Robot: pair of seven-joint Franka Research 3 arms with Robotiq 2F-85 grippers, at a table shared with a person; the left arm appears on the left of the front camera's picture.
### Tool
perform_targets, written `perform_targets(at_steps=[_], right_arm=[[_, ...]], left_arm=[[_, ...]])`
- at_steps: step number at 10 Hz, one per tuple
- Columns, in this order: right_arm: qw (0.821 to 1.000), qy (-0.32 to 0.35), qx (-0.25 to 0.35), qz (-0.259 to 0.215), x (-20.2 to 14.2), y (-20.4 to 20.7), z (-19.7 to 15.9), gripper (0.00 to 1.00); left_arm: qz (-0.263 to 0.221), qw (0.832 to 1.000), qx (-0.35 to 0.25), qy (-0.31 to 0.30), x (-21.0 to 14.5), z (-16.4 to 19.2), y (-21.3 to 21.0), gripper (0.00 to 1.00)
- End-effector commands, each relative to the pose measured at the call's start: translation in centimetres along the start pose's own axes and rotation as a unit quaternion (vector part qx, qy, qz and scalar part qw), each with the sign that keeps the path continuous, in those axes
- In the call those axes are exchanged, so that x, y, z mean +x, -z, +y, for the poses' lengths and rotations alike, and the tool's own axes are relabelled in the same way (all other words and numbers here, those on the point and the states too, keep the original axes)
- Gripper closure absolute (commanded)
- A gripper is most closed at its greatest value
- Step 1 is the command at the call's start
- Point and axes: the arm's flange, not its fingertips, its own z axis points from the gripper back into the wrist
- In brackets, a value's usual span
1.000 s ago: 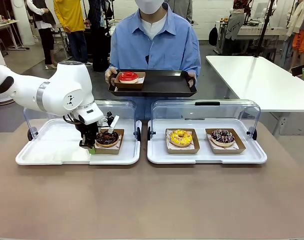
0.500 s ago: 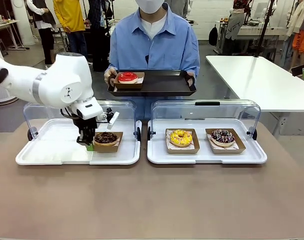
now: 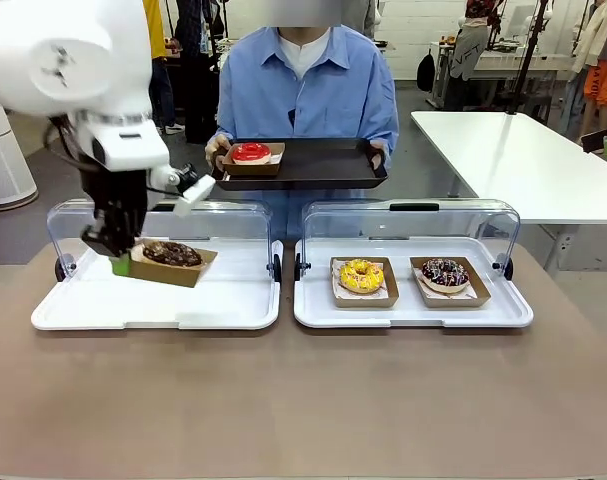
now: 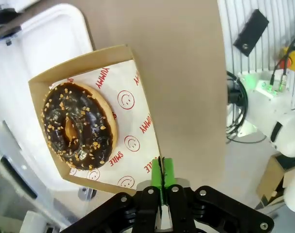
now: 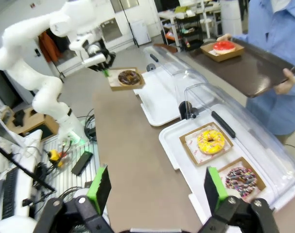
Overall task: Provide the desired donut to the person.
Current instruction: Pick up and lift the Paper togo box containing the Donut pointed at by the person.
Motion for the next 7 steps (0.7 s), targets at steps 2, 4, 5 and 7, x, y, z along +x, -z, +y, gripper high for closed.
perform_targets(at_steps=[2, 4, 5, 7], right_arm=[[1.000, 0.000, 0.002, -0.003, 0.0, 0.1, 0.0, 0.00], [1.000, 0.000, 0.002, -0.003, 0.0, 0.1, 0.0, 0.00], [1.000, 0.000, 0.002, -0.003, 0.0, 0.1, 0.0, 0.00], [1.000, 0.000, 0.002, -0.003, 0.0, 0.1, 0.0, 0.00]], left_arm=[[0.007, 0.998, 0.060, -0.032, 0.7, -2.0, -6.1, 1.00], [-0.015, 0.995, 0.091, -0.049, 0.4, -1.4, -8.4, 1.00], [-0.024, 0.994, 0.090, -0.054, 0.2, -0.5, -8.7, 1.00], [-0.046, 0.993, 0.090, -0.062, -0.6, 1.1, -7.9, 1.00]])
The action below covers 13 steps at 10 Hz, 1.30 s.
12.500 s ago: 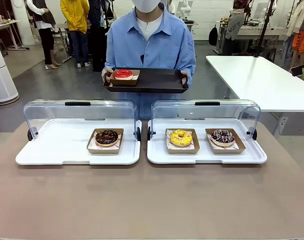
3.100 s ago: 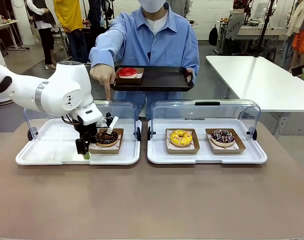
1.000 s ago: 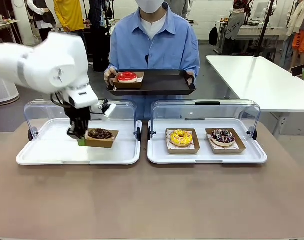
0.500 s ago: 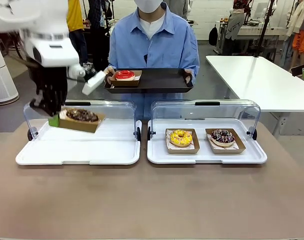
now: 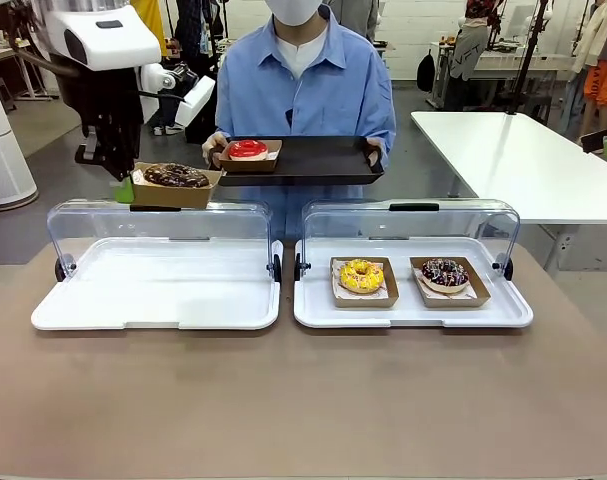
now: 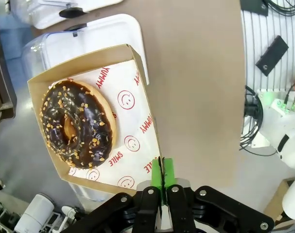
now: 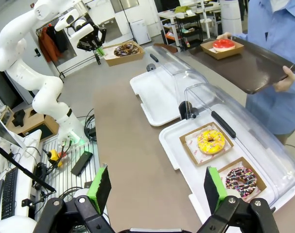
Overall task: Provide the desired donut to the person.
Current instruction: Pick up and lift the Paper togo box containing the Donut pointed at by the person, then place the picked Paper togo box onto the Handle tray extended by the person.
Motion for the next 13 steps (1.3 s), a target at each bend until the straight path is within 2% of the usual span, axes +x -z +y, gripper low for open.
perform_targets(at_steps=[1, 2, 13], right_arm=[[1.000, 0.000, 0.002, -0.003, 0.0, 0.1, 0.0, 0.00], [1.000, 0.000, 0.002, -0.003, 0.0, 0.1, 0.0, 0.00], [1.000, 0.000, 0.002, -0.003, 0.0, 0.1, 0.0, 0.00]], left_arm=[[-0.027, 0.999, 0.037, 0.023, -0.4, 0.7, 1.9, 1.00], [0.000, 1.000, 0.000, 0.000, 0.0, 0.0, 0.0, 1.00], [0.000, 1.000, 0.000, 0.000, 0.0, 0.0, 0.0, 1.00]])
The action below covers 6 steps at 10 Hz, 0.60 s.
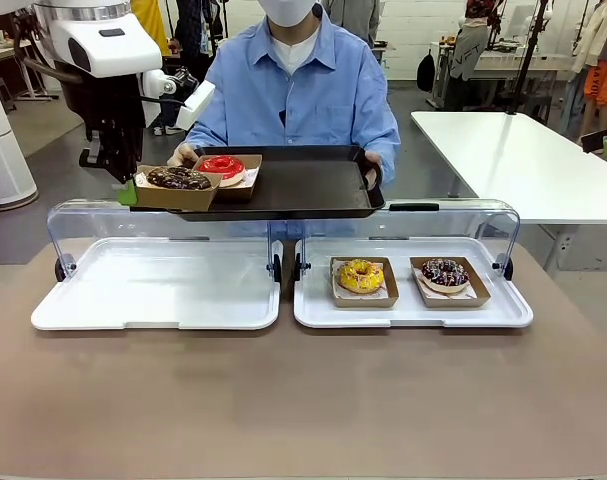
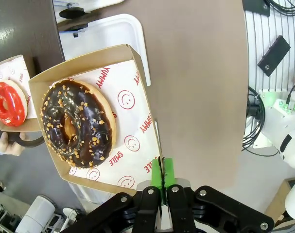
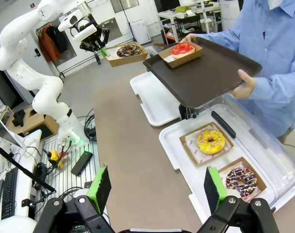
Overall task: Provide the desired donut to the person.
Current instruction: Place the picked Paper togo box onto the Handle tray extended by the person.
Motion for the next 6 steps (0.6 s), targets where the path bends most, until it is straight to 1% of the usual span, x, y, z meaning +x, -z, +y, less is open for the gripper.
perform_targets(at_steps=[1, 5, 6], right_arm=[[1.000, 0.000, 0.002, -0.003, -0.01, 0.13, 0.01, 0.00], [1.000, 0.000, 0.002, -0.003, -0.01, 0.13, 0.01, 0.00], [1.000, 0.000, 0.002, -0.003, -0.01, 0.13, 0.01, 0.00]], left_arm=[[0.002, 1.000, 0.000, -0.005, 0.07, -0.19, -0.46, 1.00], [0.002, 1.000, 0.000, -0.005, 0.07, -0.19, -0.46, 1.00], [0.000, 1.000, 0.000, 0.000, 0.00, 0.00, 0.00, 0.99]])
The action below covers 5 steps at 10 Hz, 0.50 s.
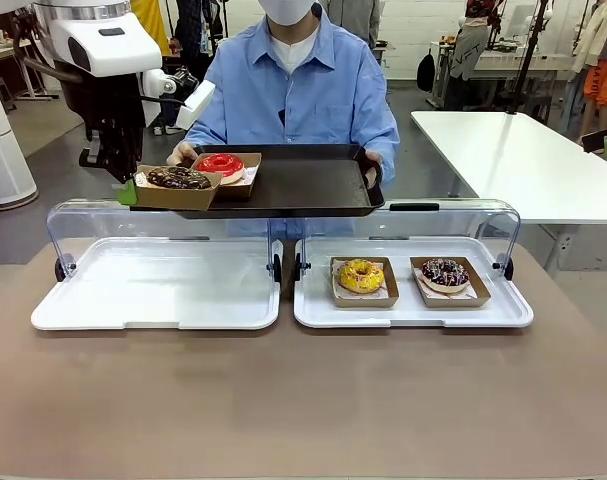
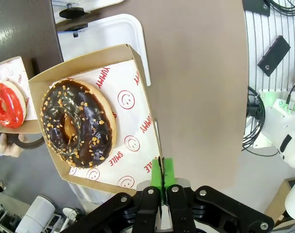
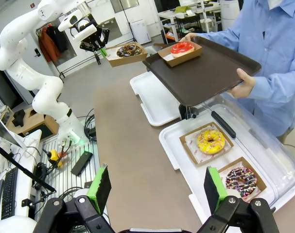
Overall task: Provide the desired donut to the person.
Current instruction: Place the picked Paper togo box onto the Handle tray extended by the person.
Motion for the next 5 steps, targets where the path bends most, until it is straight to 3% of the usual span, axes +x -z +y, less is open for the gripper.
perform_targets(at_steps=[1, 2, 5], right_arm=[[1.000, 0.000, 0.002, -0.003, 0.0, 0.1, 0.0, 0.00], [1.000, 0.000, 0.002, -0.003, 0.0, 0.1, 0.0, 0.00], [1.000, 0.000, 0.002, -0.003, 0.0, 0.1, 0.0, 0.00]], left_arm=[[-0.006, 1.000, 0.018, 0.007, 1.3, 0.4, -1.7, 0.99], [-0.005, 0.999, 0.037, 0.009, 2.9, 0.5, -2.9, 0.99], [0.012, 0.996, 0.078, 0.045, 9.8, 5.8, -4.7, 0.99]])
